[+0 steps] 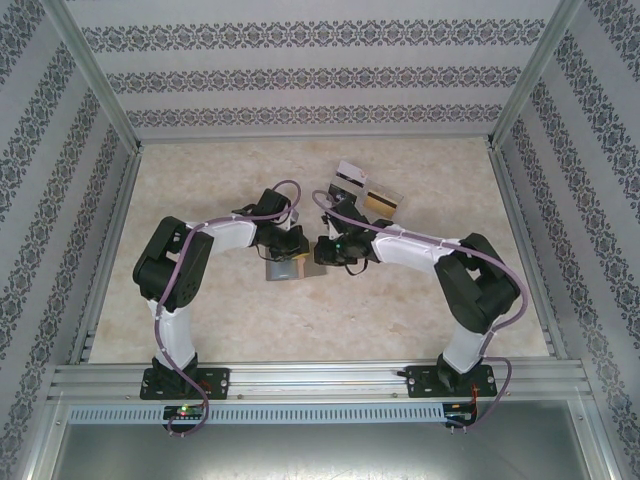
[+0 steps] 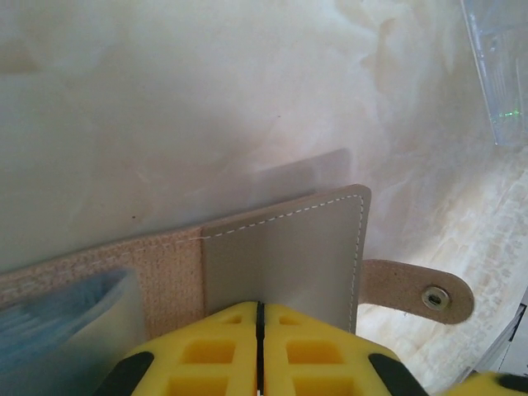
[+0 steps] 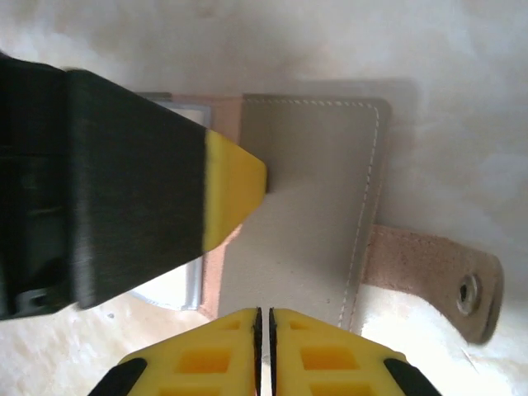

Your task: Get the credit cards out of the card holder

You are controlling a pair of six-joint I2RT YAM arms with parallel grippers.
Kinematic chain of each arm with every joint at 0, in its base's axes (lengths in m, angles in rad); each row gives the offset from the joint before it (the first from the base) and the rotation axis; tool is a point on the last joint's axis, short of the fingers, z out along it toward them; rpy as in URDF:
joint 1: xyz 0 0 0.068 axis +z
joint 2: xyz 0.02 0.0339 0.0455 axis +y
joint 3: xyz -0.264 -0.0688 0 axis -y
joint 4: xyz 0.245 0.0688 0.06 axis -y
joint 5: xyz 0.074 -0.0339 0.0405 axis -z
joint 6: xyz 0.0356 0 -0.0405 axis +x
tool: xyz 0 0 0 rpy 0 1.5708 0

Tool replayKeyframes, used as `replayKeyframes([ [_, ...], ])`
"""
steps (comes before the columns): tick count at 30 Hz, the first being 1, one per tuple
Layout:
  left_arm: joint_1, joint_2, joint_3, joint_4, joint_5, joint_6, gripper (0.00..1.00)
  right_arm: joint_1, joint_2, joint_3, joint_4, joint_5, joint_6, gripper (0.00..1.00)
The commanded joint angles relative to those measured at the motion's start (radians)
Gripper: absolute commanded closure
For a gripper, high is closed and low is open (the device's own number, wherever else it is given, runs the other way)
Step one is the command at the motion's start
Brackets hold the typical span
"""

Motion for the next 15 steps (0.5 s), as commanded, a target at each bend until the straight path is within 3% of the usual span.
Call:
replayKeyframes([
  [1, -0.003, -0.008, 0.052, -0.071, -0.007, 0.033, 0.90, -0.006, 0.049, 0.032, 0.012, -0.023, 0.030, 0.87],
  [5, 0.009, -0.088, 0.067, -0.164, -0.113, 0.031, 0.82, -0.011, 0.070, 0.019, 0.013, -0.003, 0.044, 0.88],
  [9, 0.022, -0.155, 0.054, -0.282, -0.241, 0.051, 0.66, -0.017, 0.074, 0.018, 0.006, 0.006, 0.043, 0.87],
  [12, 0.030, -0.191, 0.013, -0.307, -0.277, 0.037, 0.52, -0.019, 0.080, 0.026, -0.005, 0.009, 0.038, 0.86],
  [15, 0.031, -0.202, -0.026, -0.306, -0.268, 0.021, 0.48, -0.020, 0.086, 0.030, -0.008, 0.008, 0.037, 0.86],
])
